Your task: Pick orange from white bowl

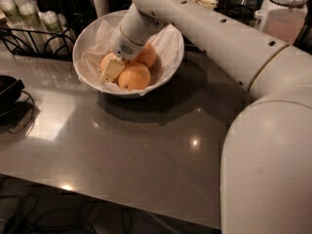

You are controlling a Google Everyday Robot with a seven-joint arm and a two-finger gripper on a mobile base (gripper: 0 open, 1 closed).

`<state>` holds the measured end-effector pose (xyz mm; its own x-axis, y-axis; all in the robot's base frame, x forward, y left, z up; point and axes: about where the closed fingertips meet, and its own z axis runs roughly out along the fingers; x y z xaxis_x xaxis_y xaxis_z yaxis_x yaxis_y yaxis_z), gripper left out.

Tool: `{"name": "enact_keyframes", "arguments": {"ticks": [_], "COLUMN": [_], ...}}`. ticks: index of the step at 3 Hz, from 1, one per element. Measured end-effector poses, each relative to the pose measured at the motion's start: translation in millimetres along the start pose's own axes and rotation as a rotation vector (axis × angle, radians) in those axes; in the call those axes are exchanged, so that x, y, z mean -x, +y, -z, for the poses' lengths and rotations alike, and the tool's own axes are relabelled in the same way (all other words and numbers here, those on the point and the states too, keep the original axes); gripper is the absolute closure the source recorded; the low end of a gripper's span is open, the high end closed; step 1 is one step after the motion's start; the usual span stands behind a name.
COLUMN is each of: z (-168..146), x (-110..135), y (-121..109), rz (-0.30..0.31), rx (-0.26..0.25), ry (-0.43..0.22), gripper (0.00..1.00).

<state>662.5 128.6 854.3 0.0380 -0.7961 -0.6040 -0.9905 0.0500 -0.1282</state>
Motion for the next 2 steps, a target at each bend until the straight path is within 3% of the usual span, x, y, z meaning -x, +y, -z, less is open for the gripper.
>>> {"name": "enact_keyframes", "arguments": {"ticks": [2], "z": [1.3], "x": [4.1], "y": [0.8], "rz": [0.008], "rx": [0.007], "ry": [-0.027], "gripper": [0.89]}}
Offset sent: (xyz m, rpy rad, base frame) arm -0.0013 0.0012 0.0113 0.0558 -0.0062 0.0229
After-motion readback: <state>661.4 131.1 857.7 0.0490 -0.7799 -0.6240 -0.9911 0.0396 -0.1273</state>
